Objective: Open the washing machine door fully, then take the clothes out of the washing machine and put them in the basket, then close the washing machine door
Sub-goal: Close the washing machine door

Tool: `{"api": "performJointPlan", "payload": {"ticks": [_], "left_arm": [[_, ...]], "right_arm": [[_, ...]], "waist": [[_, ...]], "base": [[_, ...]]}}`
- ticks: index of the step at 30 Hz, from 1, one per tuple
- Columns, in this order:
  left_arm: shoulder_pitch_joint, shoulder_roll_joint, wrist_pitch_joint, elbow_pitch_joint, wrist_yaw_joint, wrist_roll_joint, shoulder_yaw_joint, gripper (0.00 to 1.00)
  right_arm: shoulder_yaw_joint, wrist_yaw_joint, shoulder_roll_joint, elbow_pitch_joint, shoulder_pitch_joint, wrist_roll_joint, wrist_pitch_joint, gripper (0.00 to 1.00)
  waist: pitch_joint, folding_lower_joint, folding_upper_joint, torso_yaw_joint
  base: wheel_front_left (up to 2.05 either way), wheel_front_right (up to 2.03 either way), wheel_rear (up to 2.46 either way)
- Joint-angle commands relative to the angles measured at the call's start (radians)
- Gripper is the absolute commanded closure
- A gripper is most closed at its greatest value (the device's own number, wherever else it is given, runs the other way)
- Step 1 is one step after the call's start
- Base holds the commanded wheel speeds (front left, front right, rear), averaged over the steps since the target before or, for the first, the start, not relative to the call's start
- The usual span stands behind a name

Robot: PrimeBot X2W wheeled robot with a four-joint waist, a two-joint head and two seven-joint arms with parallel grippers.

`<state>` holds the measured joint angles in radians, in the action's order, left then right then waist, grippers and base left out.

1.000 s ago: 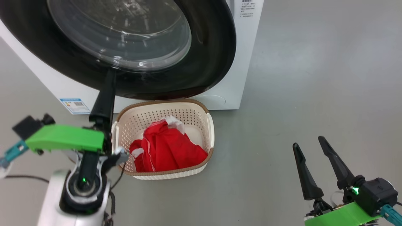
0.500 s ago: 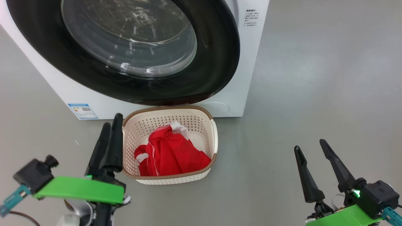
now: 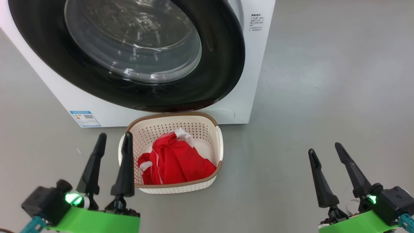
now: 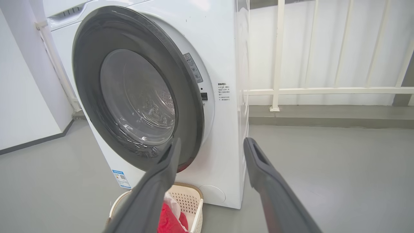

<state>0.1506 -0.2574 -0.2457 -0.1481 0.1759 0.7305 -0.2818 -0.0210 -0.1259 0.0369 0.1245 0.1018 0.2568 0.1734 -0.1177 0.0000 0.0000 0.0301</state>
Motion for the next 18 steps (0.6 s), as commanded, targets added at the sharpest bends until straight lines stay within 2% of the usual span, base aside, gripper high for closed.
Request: {"api": "performJointPlan", "payload": {"ticks": [1, 5, 18], "left_arm": [[0.001, -0.033, -0.012, -0.032, 0.006, -0.059, 0.029, 0.0], [-0.024, -0.042, -0.015, -0.029, 0.018, -0.154, 0.023, 0.0], [-0.103, -0.034, -0.016, -0.011, 0.042, -0.326, 0.032, 0.0]], "right_arm": [[-0.016, -0.005, 0.013, 0.023, -0.002, 0.012, 0.012, 0.0], [-0.012, -0.005, 0.013, 0.021, 0.002, 0.012, 0.017, 0.0], [0.009, -0.005, 0.013, 0.022, 0.028, 0.005, 0.026, 0.0]], "waist": [[0.003, 0.0, 0.0, -0.004], [0.01, 0.0, 0.0, -0.009], [0.033, 0.0, 0.0, -0.015]], "base": [[0.0, 0.0, 0.0], [0.0, 0.0, 0.0], [0.0, 0.0, 0.0]]}}
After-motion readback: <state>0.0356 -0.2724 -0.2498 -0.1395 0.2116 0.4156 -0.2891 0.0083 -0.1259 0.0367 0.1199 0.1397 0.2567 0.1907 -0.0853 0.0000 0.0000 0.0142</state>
